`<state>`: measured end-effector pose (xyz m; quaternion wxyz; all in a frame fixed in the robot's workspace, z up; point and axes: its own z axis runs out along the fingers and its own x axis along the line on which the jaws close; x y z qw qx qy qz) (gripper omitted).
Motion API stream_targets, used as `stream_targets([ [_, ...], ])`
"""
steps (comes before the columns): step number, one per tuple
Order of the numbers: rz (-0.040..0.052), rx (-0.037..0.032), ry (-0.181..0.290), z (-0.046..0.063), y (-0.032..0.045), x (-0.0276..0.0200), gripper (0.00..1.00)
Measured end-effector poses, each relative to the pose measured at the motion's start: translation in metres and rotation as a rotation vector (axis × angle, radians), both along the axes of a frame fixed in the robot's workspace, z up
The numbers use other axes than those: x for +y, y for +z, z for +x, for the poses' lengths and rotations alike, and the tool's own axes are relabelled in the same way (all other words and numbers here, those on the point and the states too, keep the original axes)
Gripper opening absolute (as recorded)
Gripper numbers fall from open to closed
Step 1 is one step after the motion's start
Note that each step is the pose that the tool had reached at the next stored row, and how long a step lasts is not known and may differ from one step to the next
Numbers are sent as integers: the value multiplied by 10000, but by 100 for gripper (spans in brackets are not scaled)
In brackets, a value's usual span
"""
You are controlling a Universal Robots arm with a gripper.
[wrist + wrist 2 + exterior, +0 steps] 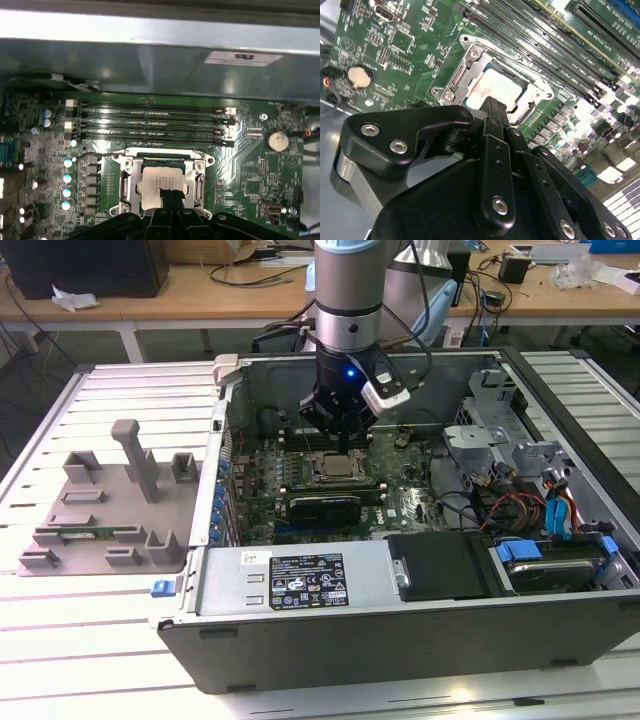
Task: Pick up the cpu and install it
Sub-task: 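Close the cpu cover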
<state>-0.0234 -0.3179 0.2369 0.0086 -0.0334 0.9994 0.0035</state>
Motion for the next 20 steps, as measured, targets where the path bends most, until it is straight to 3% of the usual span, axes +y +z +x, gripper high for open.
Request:
stream_targets([
  [5,-14,-1,93,-18,-11,-7,11],
  [12,-16,1,68,-101,-95,-19,11],
  [20,-15,0,68,-113,-128,-28,11],
])
